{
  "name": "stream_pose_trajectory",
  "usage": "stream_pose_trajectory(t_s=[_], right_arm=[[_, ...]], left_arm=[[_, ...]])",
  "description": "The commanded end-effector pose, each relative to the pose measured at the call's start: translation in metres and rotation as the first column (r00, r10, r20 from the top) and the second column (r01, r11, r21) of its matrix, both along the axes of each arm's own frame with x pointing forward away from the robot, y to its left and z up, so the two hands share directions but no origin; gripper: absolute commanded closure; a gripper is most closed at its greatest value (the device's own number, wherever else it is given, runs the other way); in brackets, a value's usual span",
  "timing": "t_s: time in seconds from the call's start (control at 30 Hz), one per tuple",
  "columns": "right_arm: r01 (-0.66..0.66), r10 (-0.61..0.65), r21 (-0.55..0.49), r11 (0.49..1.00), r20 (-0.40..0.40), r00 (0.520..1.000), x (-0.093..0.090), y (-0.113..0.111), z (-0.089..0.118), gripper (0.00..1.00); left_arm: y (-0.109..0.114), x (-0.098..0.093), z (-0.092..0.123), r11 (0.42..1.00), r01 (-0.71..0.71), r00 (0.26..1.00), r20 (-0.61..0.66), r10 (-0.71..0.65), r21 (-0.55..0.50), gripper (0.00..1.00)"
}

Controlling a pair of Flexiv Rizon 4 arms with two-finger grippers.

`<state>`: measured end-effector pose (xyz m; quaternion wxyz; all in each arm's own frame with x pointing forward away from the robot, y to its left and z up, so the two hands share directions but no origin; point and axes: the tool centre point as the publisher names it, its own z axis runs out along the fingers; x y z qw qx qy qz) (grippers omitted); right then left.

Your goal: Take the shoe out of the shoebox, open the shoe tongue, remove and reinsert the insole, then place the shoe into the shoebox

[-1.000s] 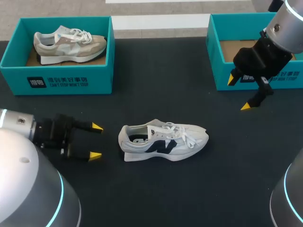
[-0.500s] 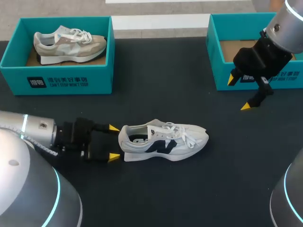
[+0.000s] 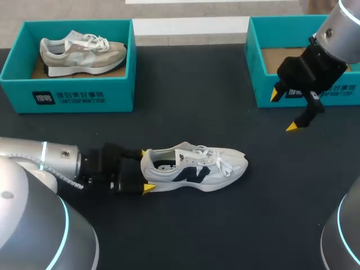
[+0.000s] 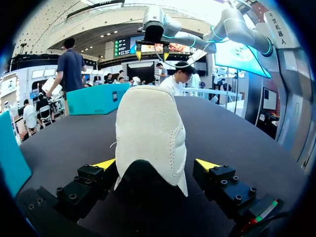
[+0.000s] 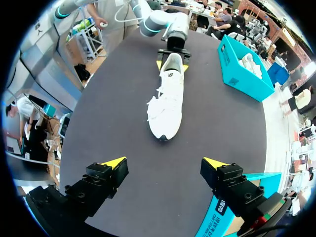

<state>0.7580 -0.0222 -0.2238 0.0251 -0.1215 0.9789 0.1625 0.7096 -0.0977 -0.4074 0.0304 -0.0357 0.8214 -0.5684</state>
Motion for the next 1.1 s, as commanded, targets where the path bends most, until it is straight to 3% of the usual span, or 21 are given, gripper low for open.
stream_pose_trajectory(t_s=[0.03,0.2,0.23,0.27,0.3,0.37,0.4,1.1], right_arm=[[-0.001,0.001,-0.002,1.0,-0.001,1.0,0.001,0.0,-0.001,0.0],[-0.001,0.001,-0.002,1.0,-0.001,1.0,0.001,0.0,-0.001,0.0],[-0.001,0.001,-0.002,1.0,-0.001,1.0,0.001,0.0,-0.001,0.0],[-0.001,0.001,-0.002,1.0,-0.001,1.0,0.001,0.0,-0.001,0.0],[-0.001,0.001,-0.002,1.0,-0.001,1.0,0.001,0.0,-0.001,0.0],[-0.001,0.001,-0.002,1.0,-0.001,1.0,0.001,0.0,-0.001,0.0],[-0.001,0.001,-0.002,1.0,-0.001,1.0,0.001,0.0,-0.001,0.0],[-0.001,0.001,-0.002,1.0,-0.001,1.0,0.001,0.0,-0.001,0.0]], left_arm=[[-0.012,0.003,-0.006,1.0,-0.004,1.0,0.0,0.004,-0.001,0.0],[-0.02,0.004,-0.01,1.0,-0.002,1.0,-0.009,0.002,0.012,0.01],[-0.021,0.004,-0.012,1.0,-0.009,1.0,-0.012,0.009,0.024,0.15],[-0.021,0.004,-0.014,0.999,-0.011,1.0,-0.007,0.012,0.031,0.44],[-0.021,0.004,-0.015,0.999,-0.011,1.0,-0.012,0.012,0.032,0.59],[-0.02,0.005,-0.017,0.999,-0.02,1.0,-0.015,0.021,0.033,0.79],[-0.019,0.005,-0.018,0.999,-0.02,1.0,-0.016,0.021,0.032,1.0],[-0.018,0.005,-0.017,0.999,-0.015,1.0,-0.019,0.016,0.039,1.0]])
